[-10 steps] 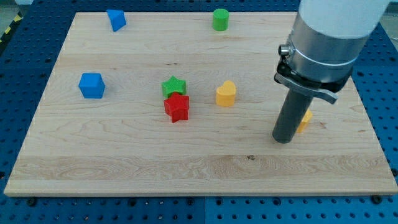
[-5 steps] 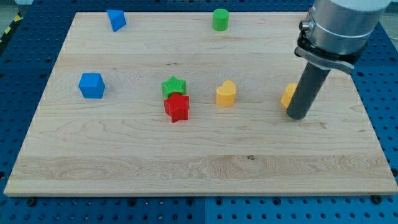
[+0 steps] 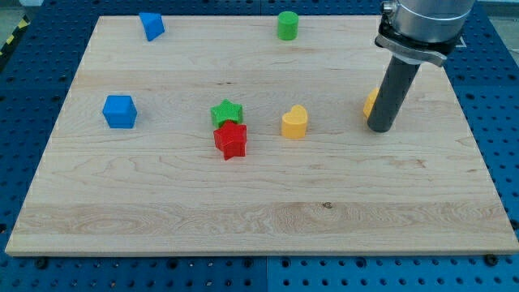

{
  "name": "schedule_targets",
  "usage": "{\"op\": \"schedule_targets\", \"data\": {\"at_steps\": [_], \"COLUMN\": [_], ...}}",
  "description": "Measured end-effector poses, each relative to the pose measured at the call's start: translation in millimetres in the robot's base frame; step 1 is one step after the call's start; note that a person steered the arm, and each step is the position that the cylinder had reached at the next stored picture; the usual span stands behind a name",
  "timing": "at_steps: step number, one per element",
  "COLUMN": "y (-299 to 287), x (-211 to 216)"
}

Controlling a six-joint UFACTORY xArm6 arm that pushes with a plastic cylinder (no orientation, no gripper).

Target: Move the yellow hexagon parallel to the yellow heart

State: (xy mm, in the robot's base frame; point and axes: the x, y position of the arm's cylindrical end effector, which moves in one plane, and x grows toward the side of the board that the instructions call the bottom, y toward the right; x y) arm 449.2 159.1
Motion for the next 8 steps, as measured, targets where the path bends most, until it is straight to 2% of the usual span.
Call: {"op": "schedule_targets", "data": {"at_steps": [2,3,4,6,8], "y": [-51.1,-87.4,-94.8,-65.0,-40.4], "x": [-0.4,-21.8,-39.1,-39.1,-56.2]}}
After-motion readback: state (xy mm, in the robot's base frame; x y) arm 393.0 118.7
